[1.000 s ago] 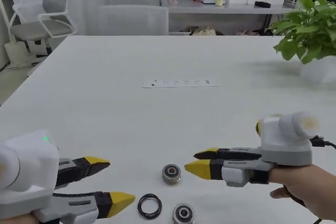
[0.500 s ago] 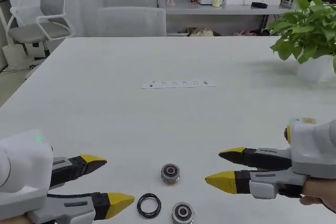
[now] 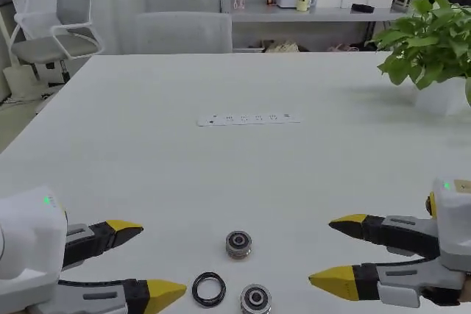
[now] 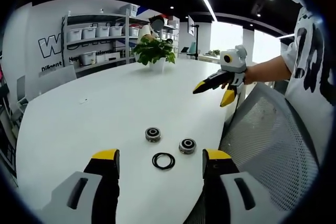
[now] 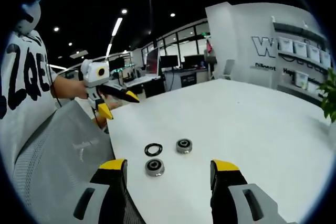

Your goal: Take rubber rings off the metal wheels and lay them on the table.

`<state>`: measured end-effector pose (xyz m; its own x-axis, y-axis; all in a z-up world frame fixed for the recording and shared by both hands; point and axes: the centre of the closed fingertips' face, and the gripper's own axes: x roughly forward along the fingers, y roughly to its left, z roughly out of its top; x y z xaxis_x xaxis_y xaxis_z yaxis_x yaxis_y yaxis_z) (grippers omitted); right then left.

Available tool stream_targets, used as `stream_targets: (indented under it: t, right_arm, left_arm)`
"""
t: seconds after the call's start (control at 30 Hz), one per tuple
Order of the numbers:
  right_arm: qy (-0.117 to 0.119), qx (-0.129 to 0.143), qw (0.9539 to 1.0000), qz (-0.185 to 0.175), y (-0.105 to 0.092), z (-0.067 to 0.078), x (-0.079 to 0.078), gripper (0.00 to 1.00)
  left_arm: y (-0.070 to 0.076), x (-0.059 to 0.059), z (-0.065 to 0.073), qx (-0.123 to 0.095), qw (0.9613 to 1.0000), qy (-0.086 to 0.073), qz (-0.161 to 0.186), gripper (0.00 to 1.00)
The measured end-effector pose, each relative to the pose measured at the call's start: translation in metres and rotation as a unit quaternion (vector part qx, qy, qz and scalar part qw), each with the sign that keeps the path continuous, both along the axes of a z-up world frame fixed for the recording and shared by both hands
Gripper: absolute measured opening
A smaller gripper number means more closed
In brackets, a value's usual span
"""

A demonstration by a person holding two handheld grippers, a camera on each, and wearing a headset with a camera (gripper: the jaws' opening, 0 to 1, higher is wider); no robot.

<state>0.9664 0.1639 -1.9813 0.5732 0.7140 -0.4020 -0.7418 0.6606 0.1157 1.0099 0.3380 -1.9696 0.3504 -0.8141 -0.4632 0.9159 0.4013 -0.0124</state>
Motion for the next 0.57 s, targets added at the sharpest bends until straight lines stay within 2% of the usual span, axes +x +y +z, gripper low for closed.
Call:
stream_targets:
  t: [0.2,0.57]
  right_arm:
    - [-0.013,-0.019,0.9997,0.001,-0.004,0.002,-0.01,0.65]
    - [-0.022,-0.021,0.9995,-0.009,-0.013,0.004,-0.016,0.66]
  left_arm:
    - [0.001,-0.005,0.0,0.001,1.0,0.003,-0.003,0.65]
    - [0.003,-0.01,0.002,0.003,1.0,0.002,-0.004,0.66]
